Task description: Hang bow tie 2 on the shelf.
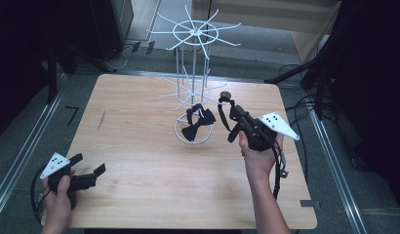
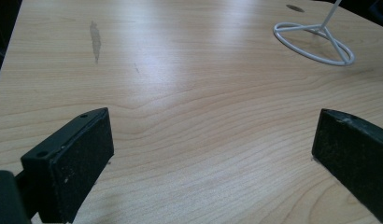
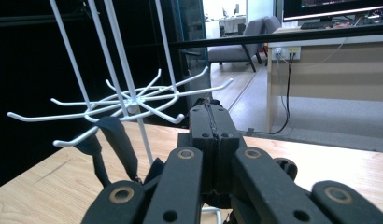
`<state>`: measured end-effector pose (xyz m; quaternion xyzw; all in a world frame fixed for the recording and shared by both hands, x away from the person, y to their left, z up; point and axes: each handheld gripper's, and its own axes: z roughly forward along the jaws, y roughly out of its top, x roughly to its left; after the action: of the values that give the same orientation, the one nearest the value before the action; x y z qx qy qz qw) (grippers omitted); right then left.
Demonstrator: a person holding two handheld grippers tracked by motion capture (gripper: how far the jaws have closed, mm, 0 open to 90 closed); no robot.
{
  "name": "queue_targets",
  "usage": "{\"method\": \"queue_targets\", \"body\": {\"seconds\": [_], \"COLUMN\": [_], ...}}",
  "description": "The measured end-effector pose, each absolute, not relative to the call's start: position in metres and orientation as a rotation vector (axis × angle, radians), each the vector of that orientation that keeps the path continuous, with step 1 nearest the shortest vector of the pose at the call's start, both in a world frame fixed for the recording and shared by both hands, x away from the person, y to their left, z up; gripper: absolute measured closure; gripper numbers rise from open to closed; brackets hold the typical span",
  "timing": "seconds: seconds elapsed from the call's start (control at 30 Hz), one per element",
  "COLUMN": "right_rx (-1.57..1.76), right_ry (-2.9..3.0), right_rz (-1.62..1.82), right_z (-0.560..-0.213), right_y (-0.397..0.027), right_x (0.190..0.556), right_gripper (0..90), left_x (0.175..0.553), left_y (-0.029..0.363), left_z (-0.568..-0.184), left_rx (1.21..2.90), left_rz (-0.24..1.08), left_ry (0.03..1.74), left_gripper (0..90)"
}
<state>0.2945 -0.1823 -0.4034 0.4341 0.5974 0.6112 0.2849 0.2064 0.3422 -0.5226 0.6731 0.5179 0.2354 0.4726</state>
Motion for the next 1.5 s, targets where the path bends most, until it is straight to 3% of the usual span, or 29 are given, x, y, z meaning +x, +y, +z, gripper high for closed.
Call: {"method": "queue_targets", "body": {"seconds": [0.93, 1.5], "right_rx": [1.104, 1.094], "right_ry": [1.620, 1.669], "right_rz": [1.652, 1.621], "right_z": [-0.398, -0.412], "right_y": [-0.168, -0.153], "right_x": [0.288, 0.292], "right_gripper": [90.0, 90.0], "left_x": [0.206, 0.206], "left_y": [0.342, 0.342], "left_z": [-0.523, -0.523], "left_rx": [1.645, 1.645], "left_rz": [0.580, 0.580], "left_ry": [1.265, 1.265], "left_gripper": [0.0, 0.0]}}
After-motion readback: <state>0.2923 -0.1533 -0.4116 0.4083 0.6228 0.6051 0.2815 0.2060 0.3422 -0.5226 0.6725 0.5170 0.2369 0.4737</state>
